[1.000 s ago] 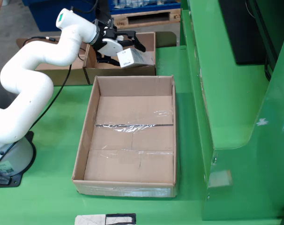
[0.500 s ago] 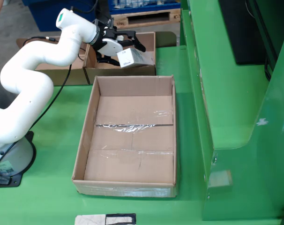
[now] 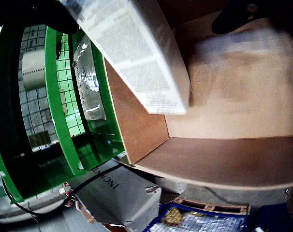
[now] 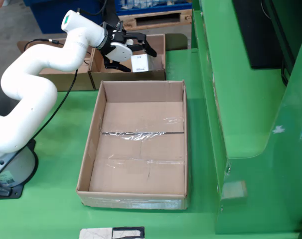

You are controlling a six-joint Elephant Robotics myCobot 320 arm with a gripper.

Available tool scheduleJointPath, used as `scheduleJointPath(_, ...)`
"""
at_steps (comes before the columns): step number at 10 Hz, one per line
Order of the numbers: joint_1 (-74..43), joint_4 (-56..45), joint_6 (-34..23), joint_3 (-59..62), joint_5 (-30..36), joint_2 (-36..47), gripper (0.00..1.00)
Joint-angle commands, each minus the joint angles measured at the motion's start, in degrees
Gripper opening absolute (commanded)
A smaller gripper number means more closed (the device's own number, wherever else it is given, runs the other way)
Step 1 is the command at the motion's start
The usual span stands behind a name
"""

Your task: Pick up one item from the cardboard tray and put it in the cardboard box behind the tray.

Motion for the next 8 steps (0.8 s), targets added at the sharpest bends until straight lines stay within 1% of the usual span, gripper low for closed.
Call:
scheduleJointPath(1,-1.62,0.59,-2.13,1.23,-0.57,4.9,1.0)
scheduleJointPath(5,-1.28,0.59,-4.2,1.23,-0.58,12.46,1.0)
scheduleJointPath(6,-1.28,0.58,-3.2,1.23,-0.58,12.47,1.0)
scheduleJointPath(8,0.6,0.58,-3.53,1.23,-0.58,17.72,1.0)
